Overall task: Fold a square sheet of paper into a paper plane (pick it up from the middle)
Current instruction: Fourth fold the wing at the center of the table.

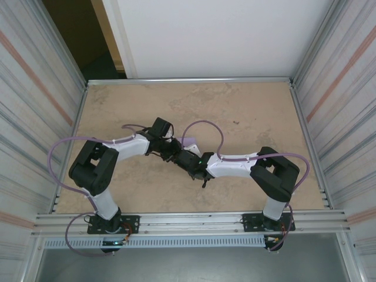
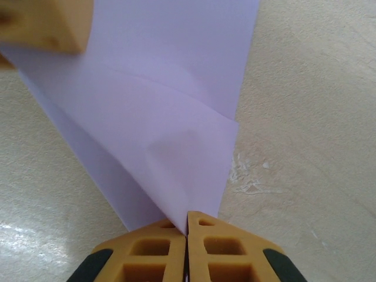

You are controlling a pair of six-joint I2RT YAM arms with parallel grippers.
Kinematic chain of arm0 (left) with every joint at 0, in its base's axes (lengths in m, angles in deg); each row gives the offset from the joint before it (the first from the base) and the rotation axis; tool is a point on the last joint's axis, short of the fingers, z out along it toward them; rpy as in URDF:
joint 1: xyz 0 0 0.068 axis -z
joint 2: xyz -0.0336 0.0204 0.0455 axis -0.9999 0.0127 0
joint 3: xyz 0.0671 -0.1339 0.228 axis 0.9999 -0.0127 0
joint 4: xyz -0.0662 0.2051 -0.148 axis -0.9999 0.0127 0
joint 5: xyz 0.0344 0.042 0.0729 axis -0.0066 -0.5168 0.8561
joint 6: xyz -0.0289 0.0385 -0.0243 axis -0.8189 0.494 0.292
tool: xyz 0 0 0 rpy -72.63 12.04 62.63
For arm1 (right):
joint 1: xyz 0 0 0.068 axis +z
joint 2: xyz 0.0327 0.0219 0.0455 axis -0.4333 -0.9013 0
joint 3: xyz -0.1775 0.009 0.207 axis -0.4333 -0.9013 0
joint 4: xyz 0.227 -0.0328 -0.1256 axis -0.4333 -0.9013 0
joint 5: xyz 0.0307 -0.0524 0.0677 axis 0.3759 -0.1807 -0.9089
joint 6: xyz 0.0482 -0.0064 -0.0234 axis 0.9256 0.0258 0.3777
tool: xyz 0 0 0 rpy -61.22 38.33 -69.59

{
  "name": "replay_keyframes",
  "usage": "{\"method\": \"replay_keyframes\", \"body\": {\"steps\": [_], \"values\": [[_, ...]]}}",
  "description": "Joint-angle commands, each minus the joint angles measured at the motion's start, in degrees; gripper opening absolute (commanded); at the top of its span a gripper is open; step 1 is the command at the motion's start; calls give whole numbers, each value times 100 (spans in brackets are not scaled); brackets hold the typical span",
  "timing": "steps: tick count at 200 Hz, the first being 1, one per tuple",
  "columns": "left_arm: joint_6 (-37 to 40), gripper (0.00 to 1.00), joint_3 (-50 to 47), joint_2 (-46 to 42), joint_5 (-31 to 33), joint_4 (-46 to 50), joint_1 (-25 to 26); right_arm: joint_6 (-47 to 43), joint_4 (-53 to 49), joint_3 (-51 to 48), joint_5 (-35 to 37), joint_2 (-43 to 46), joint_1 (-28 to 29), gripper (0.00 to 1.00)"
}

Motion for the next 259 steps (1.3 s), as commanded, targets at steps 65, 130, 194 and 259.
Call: {"method": "replay_keyframes", "body": {"steps": [65, 130, 194, 259], "values": [[253, 43, -795, -1249, 159, -115, -1032, -79, 367, -111, -1115, 116, -248, 4], [-206, 43, -1763, -1256, -103, -1784, -753, -8, 995, -572, -2349, 483, -796, 4], [-73, 45, -1916, -952, -182, -2712, -302, 133, 1962, -1176, -4128, 820, -1613, 4], [128, 49, -1792, -528, -300, -3189, 34, 415, 2621, -1503, -5423, 674, -2239, 3]]}}
